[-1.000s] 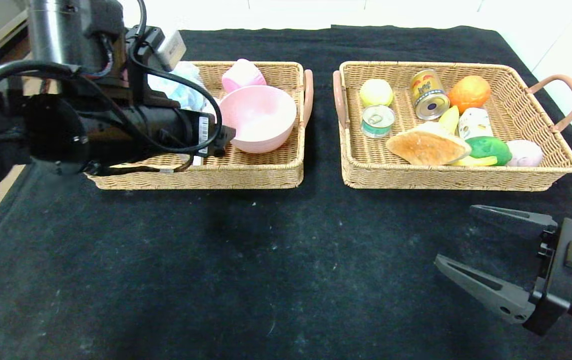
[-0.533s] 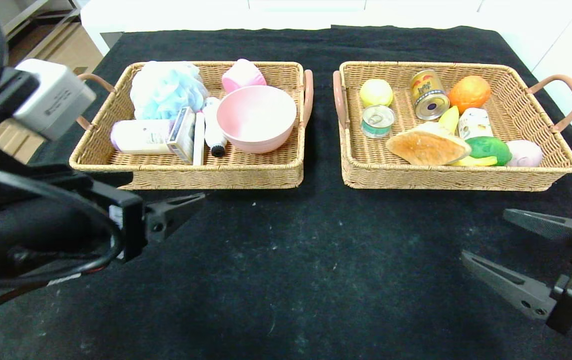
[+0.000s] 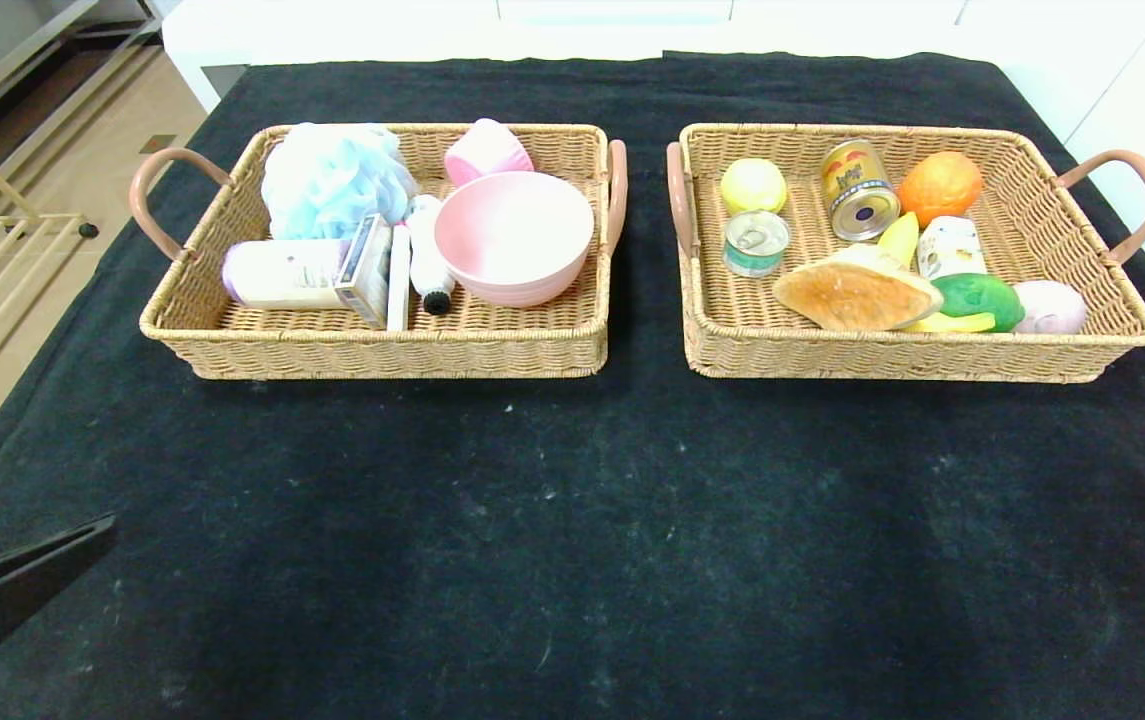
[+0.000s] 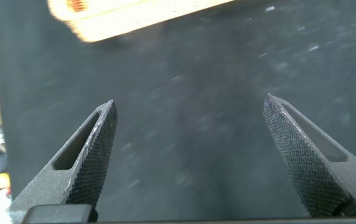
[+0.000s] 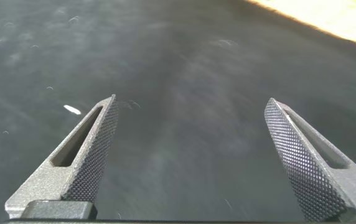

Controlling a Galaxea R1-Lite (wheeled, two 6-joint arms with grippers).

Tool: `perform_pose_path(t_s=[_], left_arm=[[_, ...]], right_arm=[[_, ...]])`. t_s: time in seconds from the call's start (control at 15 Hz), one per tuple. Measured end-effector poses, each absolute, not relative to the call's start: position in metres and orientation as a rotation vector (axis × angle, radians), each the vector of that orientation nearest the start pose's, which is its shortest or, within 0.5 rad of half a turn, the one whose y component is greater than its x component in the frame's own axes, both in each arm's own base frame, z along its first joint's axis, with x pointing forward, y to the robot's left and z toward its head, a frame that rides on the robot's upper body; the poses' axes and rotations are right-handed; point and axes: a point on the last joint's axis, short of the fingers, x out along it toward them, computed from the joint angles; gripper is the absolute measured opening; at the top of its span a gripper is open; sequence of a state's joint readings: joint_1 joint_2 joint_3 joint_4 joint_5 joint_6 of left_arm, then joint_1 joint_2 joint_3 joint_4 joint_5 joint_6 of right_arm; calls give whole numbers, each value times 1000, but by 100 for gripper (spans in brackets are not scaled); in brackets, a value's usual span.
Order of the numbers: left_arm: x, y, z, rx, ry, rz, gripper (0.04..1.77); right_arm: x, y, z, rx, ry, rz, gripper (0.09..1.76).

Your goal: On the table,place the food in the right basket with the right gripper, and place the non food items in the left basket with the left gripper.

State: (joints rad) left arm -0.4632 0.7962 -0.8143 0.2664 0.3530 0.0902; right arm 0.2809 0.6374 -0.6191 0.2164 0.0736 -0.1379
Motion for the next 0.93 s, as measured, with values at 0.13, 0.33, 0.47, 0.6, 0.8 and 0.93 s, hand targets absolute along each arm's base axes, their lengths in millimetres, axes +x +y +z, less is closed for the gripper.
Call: perform_pose_path(t_s=[0.13,0.33,0.47,0.6,0.8,0.93], left_arm=[[36,-8,267,193,194,-107,170],[-1,4,263,185,145,-113,170],[-24,8,261,176,116,-120,170],[-43,9,256,165,88,-130,170],[-65,5,247,157,55,-143,171],[-75,2,240,153,45,-143,171]], right_arm=[[7,3,235,-145,174,278,171],[-32,2,237,-138,165,191,171],[-52,4,233,-147,141,150,171],[-63,5,222,-148,126,132,171],[-68,5,201,-142,131,130,171],[-71,5,194,-141,121,135,171]])
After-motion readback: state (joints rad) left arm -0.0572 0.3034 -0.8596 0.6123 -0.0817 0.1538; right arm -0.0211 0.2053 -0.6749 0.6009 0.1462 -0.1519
